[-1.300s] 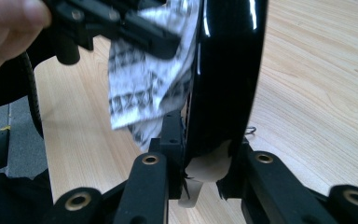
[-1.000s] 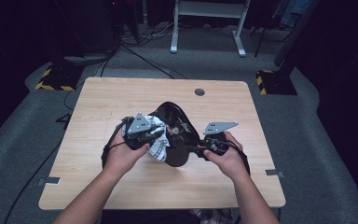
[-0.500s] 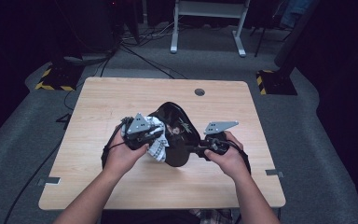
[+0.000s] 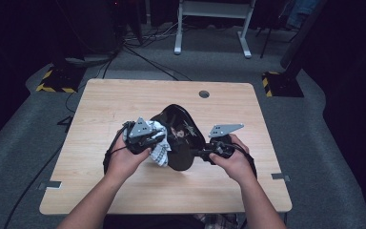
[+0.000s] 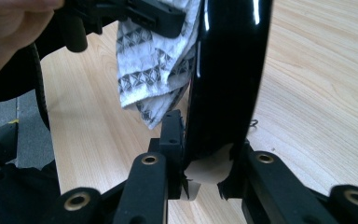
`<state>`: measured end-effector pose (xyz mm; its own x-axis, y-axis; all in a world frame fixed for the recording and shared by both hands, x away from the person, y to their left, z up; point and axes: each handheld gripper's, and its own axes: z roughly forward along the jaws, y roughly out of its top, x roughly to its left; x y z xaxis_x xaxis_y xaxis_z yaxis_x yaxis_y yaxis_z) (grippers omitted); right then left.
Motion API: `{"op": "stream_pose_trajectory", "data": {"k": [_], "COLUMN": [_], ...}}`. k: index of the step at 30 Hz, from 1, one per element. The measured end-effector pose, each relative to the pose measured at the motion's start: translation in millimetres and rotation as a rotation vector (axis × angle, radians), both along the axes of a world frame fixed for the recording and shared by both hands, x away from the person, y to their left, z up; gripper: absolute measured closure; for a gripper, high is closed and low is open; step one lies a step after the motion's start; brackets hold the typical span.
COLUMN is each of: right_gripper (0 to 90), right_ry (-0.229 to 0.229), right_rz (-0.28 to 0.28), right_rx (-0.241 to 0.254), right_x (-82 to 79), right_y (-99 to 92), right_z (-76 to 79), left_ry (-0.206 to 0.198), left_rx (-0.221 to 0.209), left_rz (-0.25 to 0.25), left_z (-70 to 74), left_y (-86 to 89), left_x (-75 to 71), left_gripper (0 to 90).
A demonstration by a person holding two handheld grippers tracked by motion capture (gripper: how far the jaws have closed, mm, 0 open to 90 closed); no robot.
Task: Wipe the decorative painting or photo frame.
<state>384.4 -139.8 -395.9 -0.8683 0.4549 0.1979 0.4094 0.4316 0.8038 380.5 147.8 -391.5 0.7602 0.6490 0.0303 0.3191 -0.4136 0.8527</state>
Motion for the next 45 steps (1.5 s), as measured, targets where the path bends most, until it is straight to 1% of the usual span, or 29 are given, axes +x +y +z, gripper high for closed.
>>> {"op": "stream_pose_trajectory", "data": {"k": [3, 5, 7, 8, 11, 14, 15, 17, 18, 20, 22, 24, 26, 28, 30, 33, 35, 36, 40, 44, 45], "right_gripper": [76.4, 76.4, 76.3, 76.3, 76.0, 75.5, 75.4, 75.5, 75.5, 75.6, 75.7, 75.7, 75.7, 75.7, 75.6, 75.4, 75.3, 75.4, 75.6, 75.6, 75.6], "right_ry": [0.001, 0.0, -0.002, -0.002, -0.001, 0.0, 0.002, 0.003, 0.002, 0.003, 0.004, 0.003, 0.003, 0.003, 0.002, 0.001, 0.0, -0.001, 0.001, 0.002, 0.002], "right_rz": [0.002, 0.005, 0.003, 0.002, 0.002, 0.003, 0.003, 0.004, 0.004, 0.004, 0.004, 0.004, 0.005, 0.005, 0.005, 0.005, 0.006, 0.006, 0.008, 0.007, 0.007], "right_rx": [0.002, 0.001, 0.0, 0.0, -0.001, -0.005, -0.004, -0.003, -0.003, -0.004, -0.003, -0.003, -0.003, -0.003, -0.002, -0.004, -0.005, -0.005, -0.003, -0.006, -0.006], "right_x": [0.1, 0.0, -0.3, -0.4, -1.0, -1.4, -1.4, -1.3, -1.2, -1.1, -1.0, -1.1, -1.0, -1.0, -1.2, -1.4, -1.5, -1.5, -0.8, -0.7, -0.7], "right_y": [0.0, 0.0, -0.2, -0.2, 0.3, 1.4, 1.7, 2.2, 2.3, 2.2, 2.0, 2.0, 1.7, 1.4, 1.4, 1.9, 2.5, 2.7, 2.8, 2.6, 2.6], "right_z": [-0.2, -0.3, -0.4, -0.5, -0.3, -0.1, -0.1, 0.0, 0.1, 0.1, 0.0, 0.0, -0.1, -0.3, -0.4, -0.2, 0.1, 0.1, 0.1, 0.0, 0.0], "left_ry": [-0.025, -0.03, -0.032, -0.034, -0.018, 0.004, 0.011, 0.008, 0.005, -0.009, -0.025, -0.04, -0.044, -0.046, -0.033, -0.003, 0.006, 0.009, -0.025, -0.049, -0.049], "left_rx": [-0.012, -0.013, -0.018, -0.006, 0.012, 0.016, 0.008, 0.011, 0.017, -0.006, -0.015, -0.011, -0.004, -0.01, -0.003, -0.001, -0.01, -0.008, -0.019, -0.017, -0.017], "left_rz": [0.003, 0.006, 0.003, 0.008, 0.021, 0.028, 0.027, 0.031, 0.034, 0.031, 0.03, 0.032, 0.031, 0.033, 0.041, 0.05, 0.056, 0.055, 0.048, 0.045, 0.045], "left_z": [12.2, 15.4, 13.5, 11.1, 3.1, -3.6, -4.8, -4.0, -2.3, 4.4, 12.4, 18.6, 19.7, 16.4, 10.6, 1.5, -0.6, 0.4, 10.3, 23.6, 23.6], "left_y": [-0.7, -0.4, 0.0, 0.4, 2.4, 6.4, 7.3, 7.5, 6.9, 5.6, 4.0, 2.0, 1.1, 1.7, 4.0, 9.5, 12.3, 12.7, 9.1, 3.5, 3.5], "left_x": [0.2, 1.0, 1.7, 1.8, 2.4, 4.6, 4.7, 4.0, 3.8, 3.5, 3.6, 3.8, 4.2, 3.9, 4.6, 7.1, 7.7, 7.5, 5.5, 6.4, 6.4], "left_gripper": [77.3, 77.3, 77.4, 77.4, 77.4, 77.4, 77.4, 77.5, 77.4, 77.4, 77.4, 77.3, 77.3, 77.3, 77.3, 77.4, 77.4, 77.4, 77.3, 77.0, 77.0]}}
